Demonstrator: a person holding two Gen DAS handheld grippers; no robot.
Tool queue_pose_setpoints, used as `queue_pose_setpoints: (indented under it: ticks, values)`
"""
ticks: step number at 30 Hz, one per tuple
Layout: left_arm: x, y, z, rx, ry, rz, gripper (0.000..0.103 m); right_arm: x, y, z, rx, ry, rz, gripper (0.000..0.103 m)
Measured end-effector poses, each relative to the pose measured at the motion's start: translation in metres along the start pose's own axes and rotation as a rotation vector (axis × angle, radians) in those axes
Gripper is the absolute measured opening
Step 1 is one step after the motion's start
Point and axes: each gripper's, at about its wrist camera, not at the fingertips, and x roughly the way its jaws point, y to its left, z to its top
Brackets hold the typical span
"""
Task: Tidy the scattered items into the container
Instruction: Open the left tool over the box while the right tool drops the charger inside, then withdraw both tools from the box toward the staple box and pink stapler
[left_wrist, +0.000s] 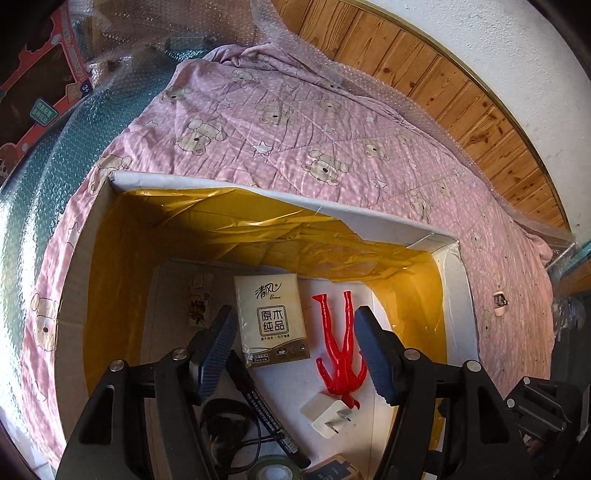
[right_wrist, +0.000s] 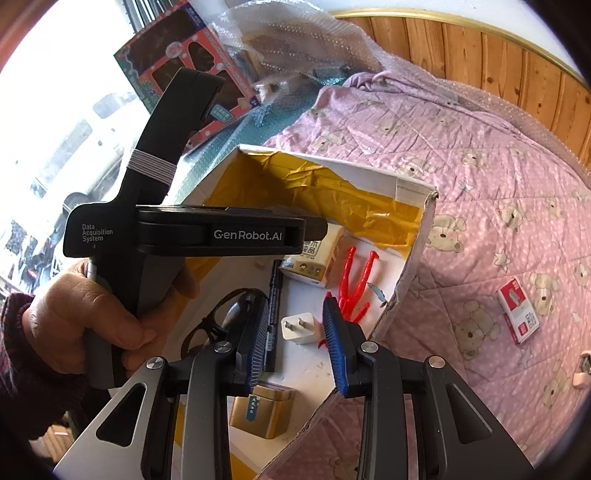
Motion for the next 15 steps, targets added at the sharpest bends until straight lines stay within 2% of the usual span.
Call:
queue_pose_setpoints:
  ticks: [6, 15]
  values:
    - [-0.007, -0.008, -0.006, 0.012, -0.015, 0.034, 0.066, -0.006, -0.004, -0.007, 0.024, -0.012, 0.019, 0.033]
    - [-0.037, -0.039, -0.019, 0.105, -0.084, 0.094, 0.066, -0.03, -0.012, -0.018, 0.062, -0.054, 0.048, 0.033]
